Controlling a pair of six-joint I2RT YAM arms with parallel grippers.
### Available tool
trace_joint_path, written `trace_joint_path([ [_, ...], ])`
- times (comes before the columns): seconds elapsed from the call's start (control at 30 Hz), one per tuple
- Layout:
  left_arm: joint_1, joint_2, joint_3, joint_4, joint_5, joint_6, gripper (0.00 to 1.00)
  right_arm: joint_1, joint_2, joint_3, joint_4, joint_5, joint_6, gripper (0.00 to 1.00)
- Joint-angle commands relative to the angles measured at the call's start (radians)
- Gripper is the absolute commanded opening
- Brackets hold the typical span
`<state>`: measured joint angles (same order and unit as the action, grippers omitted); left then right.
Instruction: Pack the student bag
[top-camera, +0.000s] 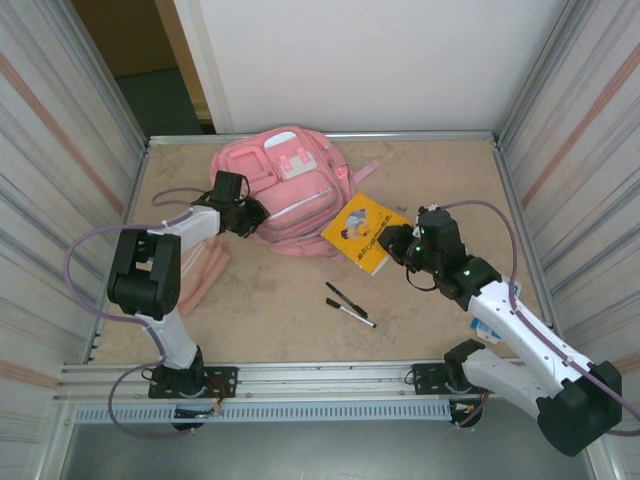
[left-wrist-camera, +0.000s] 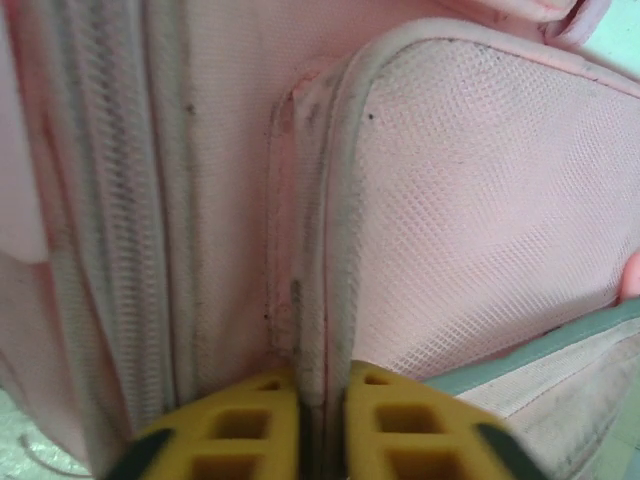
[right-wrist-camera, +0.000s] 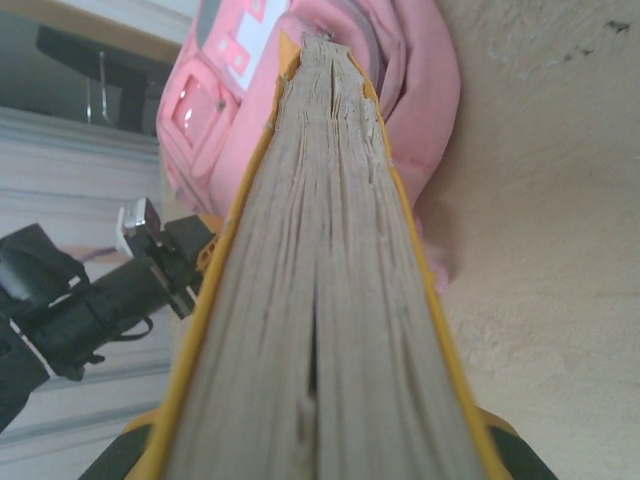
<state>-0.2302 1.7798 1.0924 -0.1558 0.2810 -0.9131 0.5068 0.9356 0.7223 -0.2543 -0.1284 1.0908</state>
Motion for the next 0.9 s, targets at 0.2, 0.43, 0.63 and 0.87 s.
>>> trace_joint_path([
  [0.2, -0.023, -0.14, 0.055, 0.043, 0.109, -0.148, 0.0, -0.001, 0.019, 0.053, 0.094, -0.172, 0.175, 0.0],
  [0.43, -0.016, -0.148, 0.177, 0.103, 0.285, -0.298, 0.0, -0.016, 0.039, 0.039, 0.051, -0.224, 0.169, 0.0],
  [0.63, -0.017, -0.186, 0.187, 0.178, 0.263, -0.374, 0.0, -0.049, 0.032, -0.012, 0.077, -0.299, 0.22, 0.0],
  [0.87, -0.018, -0.215, 0.178, 0.25, 0.29, -0.473, 0.0, -0.072, 0.036, -0.056, 0.126, -0.256, 0.286, 0.0],
])
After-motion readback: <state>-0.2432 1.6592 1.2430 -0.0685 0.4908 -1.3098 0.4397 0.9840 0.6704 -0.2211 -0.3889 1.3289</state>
